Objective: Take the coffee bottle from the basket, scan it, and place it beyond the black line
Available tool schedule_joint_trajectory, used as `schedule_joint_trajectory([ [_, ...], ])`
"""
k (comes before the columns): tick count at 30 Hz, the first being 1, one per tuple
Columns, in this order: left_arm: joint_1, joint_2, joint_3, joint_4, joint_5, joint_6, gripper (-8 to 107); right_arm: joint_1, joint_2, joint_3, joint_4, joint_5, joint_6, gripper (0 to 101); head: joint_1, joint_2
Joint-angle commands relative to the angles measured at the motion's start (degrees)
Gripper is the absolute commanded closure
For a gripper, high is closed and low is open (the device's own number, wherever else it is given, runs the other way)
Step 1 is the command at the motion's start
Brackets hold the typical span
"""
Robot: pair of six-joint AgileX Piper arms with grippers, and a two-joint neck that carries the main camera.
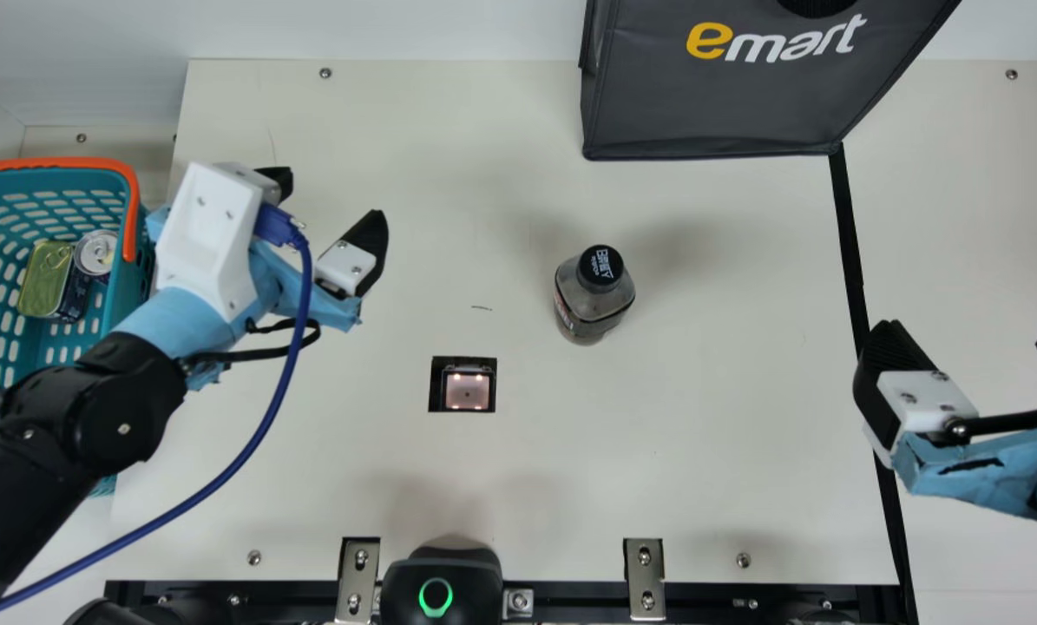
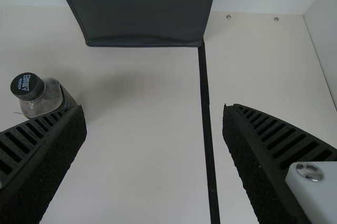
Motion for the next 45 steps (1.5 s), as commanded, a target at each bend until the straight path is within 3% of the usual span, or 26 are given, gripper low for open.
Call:
schedule_joint_trajectory([
  [1,0.68,-0.69,0.4,2.34,0.28,-2.33,9,0.0,0.0,0.0,0.0,0.0,0.0,10,-1.48,0.09],
  [24,6.67,-12.47,7.31,19.68,5.47,-21.38,9,0.0,0.0,0.0,0.0,0.01,0.0,10,-1.48,0.09],
  [45,11.15,-23.5,14.26,29.06,10.78,-31.57,9,0.0,0.0,0.0,0.0,0.0,0.0,10,-1.48,0.09],
])
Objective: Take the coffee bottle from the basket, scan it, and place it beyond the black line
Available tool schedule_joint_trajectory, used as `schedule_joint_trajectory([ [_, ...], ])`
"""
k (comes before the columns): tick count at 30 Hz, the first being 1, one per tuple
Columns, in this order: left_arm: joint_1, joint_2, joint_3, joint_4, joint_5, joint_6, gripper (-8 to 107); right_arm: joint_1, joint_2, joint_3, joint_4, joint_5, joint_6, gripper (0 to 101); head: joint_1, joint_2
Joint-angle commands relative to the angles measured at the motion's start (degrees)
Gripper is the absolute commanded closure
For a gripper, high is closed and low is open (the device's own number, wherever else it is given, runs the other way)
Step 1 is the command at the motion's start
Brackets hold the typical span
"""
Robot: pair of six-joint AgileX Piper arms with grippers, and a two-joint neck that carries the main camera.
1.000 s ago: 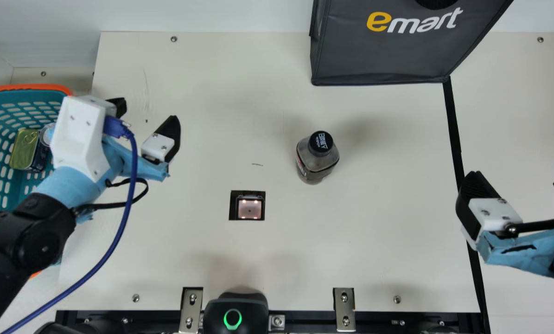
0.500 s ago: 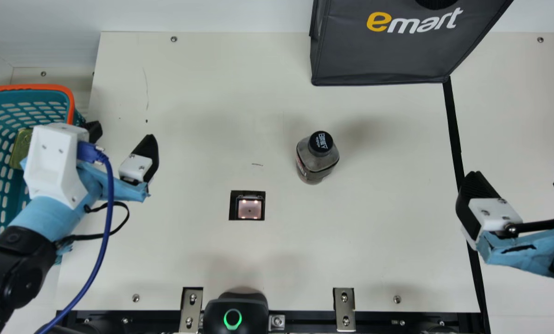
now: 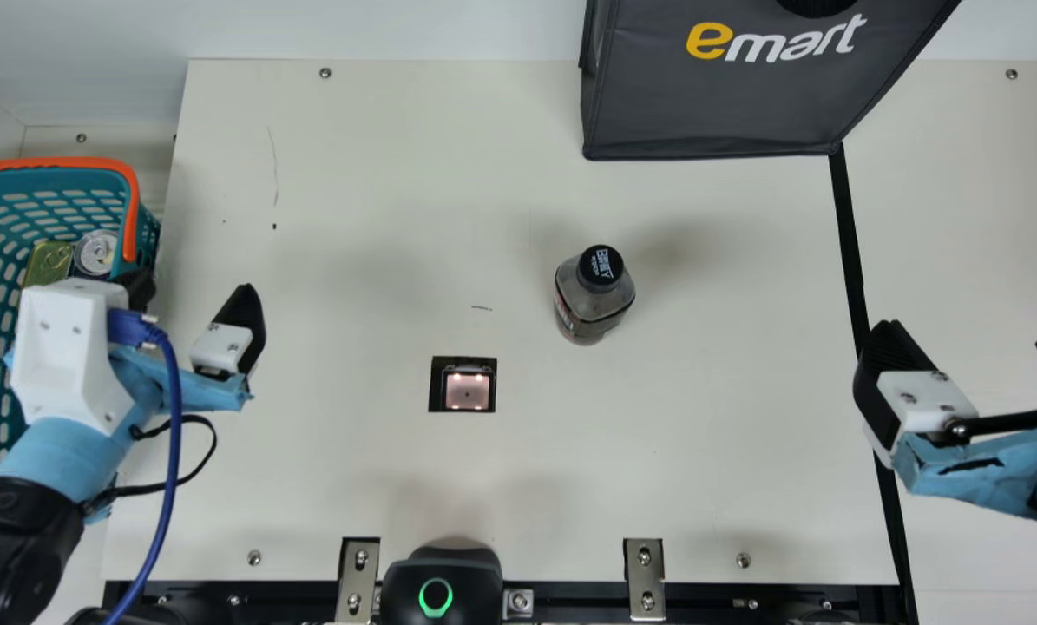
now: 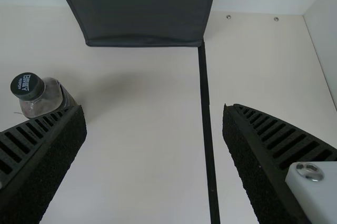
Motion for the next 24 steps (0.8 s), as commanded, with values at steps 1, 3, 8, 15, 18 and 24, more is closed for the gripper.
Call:
schedule_joint_trajectory([
  [1,0.65,-0.74,0.11,0.58,0.51,-0.35,9,0.0,0.0,0.0,0.0,0.0,0.0,10,-1.48,0.09],
  [3,1.49,-1.5,0.09,1.12,1.0,-0.7,9,0.0,0.0,0.0,0.0,0.0,0.0,10,-1.48,0.09],
  [8,3.38,-2.69,-0.2,1.44,1.88,-0.86,9,0.0,0.0,0.0,0.0,0.0,0.0,10,-1.48,0.09],
  [15,5.35,-3.12,-1.31,0.75,2.91,-0.02,9,0.0,0.0,0.0,0.0,0.0,0.0,10,-1.48,0.09],
  [18,6.24,-3.14,-2.0,0.5,3.26,0.63,9,0.0,0.0,0.0,0.0,0.0,0.0,10,-1.48,0.09],
  [24,7.74,-3.14,-3.26,-0.15,3.7,2.24,9,0.0,0.0,0.0,0.0,0.0,0.0,10,-1.48,0.09],
])
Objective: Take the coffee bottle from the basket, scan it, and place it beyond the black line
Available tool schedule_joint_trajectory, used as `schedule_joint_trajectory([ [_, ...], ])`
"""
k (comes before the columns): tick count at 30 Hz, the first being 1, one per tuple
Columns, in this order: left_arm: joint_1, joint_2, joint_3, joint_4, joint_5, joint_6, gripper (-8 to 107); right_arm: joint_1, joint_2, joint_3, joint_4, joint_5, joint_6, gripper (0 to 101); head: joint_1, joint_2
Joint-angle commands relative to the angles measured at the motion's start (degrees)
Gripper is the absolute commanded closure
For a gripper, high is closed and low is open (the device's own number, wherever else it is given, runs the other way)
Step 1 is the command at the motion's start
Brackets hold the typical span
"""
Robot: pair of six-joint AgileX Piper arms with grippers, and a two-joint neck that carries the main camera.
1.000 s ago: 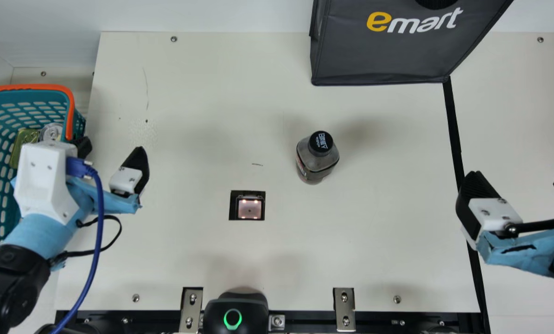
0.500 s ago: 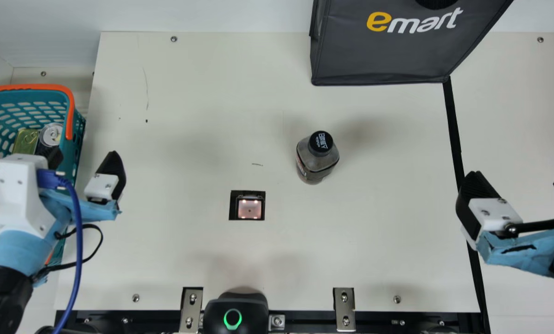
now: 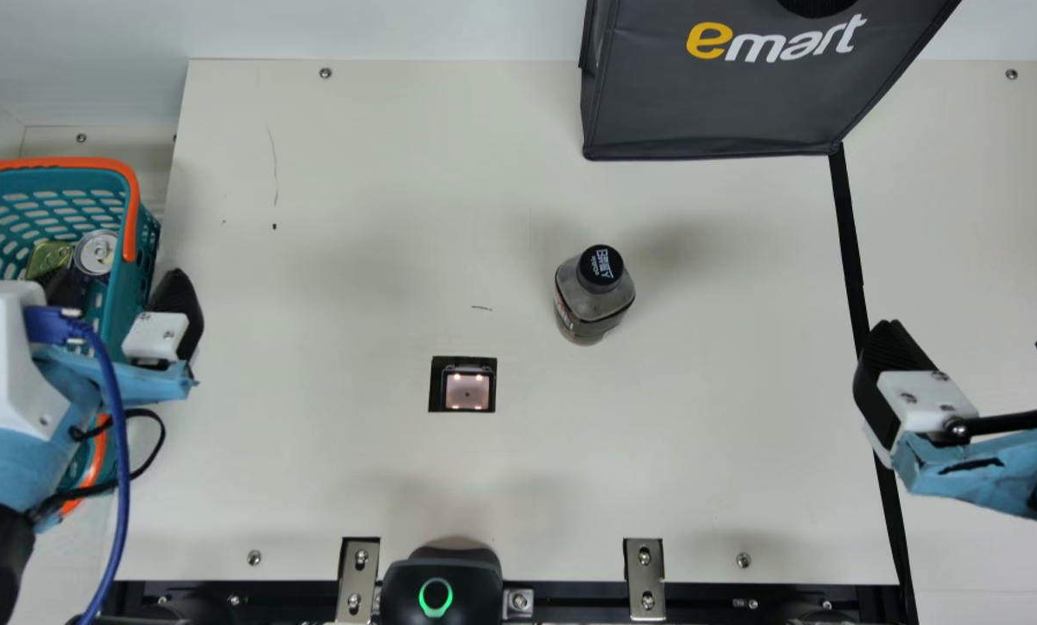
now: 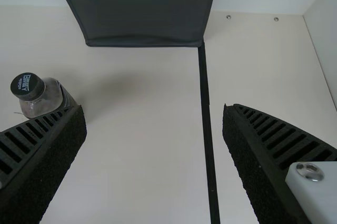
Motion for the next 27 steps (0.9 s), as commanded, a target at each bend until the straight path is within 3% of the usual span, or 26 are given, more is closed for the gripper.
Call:
schedule_joint_trajectory([
  [1,0.0,0.0,0.0,0.0,0.0,0.0,9,0.0,0.0,0.0,0.0,0.0,0.0,10,-1.48,0.09],
  [27,-0.01,0.0,-0.05,-0.02,0.18,0.23,9,0.0,0.0,0.0,0.0,0.0,0.0,10,-1.48,0.09],
])
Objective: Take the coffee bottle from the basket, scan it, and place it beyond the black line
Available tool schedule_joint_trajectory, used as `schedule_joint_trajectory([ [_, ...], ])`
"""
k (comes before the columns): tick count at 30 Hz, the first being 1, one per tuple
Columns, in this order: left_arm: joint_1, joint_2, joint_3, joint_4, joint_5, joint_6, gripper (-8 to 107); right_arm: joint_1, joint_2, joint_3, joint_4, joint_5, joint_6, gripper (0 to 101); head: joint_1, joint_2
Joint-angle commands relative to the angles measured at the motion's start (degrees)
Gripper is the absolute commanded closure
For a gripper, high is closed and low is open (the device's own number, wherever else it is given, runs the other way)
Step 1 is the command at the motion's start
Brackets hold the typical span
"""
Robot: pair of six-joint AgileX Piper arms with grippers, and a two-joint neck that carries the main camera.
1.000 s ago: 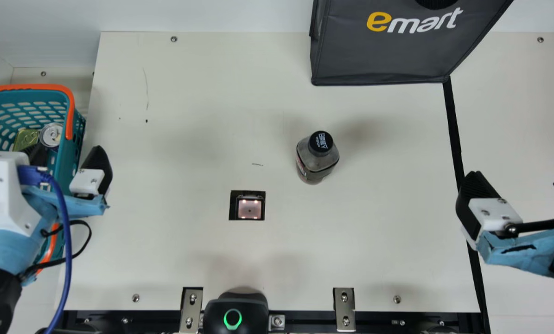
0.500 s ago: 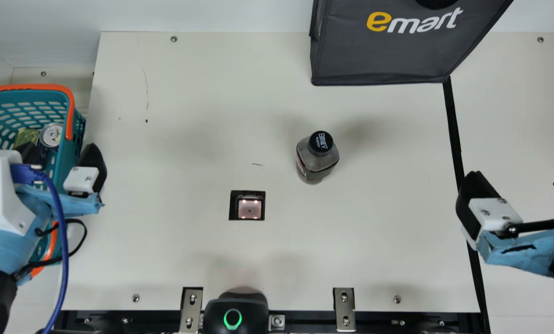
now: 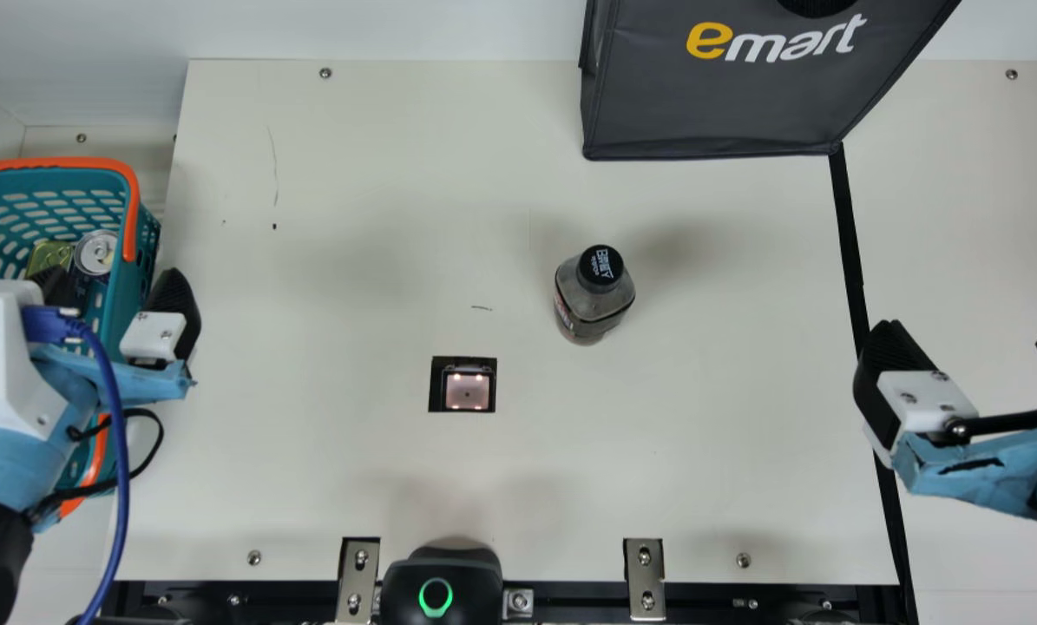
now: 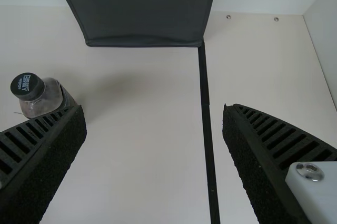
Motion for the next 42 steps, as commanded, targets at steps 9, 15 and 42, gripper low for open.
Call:
schedule_joint_trajectory([
  [9,0.0,0.0,0.0,0.0,0.0,0.0,9,0.09,0.05,0.0,-0.08,-0.04,0.09,10,-1.48,0.09],
  [15,0.0,0.0,0.0,0.0,0.0,0.0,9,1.96,1.19,-0.89,1.42,0.18,-0.65,10,-1.48,0.09],
  [42,0.0,0.0,0.0,0.0,0.0,0.0,9,2.99,14.68,-3.44,6.59,-2.06,-8.21,10,-1.48,0.09],
])
